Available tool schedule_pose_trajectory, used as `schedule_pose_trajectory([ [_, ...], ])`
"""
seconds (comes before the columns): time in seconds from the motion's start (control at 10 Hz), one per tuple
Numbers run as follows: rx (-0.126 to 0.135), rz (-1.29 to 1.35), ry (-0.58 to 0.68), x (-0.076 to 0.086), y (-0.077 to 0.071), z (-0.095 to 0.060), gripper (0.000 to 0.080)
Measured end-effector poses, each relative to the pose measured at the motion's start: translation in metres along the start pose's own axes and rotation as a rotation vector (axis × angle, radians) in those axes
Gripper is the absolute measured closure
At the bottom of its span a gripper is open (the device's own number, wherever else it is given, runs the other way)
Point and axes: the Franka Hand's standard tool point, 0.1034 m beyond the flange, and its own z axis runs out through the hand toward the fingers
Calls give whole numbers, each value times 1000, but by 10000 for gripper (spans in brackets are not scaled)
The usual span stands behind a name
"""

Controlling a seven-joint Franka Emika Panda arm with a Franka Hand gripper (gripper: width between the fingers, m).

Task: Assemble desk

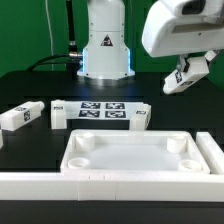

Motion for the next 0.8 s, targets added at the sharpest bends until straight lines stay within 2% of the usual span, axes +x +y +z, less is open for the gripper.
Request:
schedule_pose_trajectory([
  [0.2,-11,-2,108,3,2,-4,509],
  [0.3,-14,-15,169,11,7,-16,509],
  [0.4,-3,-18,226,19,11,-26,509],
  [0.5,-4,-12,247,22,15,-34,509],
  [0.6,-12,-14,329,31,16,-43,509],
  [0.8,-23,-11,476,32,17,-39,509],
])
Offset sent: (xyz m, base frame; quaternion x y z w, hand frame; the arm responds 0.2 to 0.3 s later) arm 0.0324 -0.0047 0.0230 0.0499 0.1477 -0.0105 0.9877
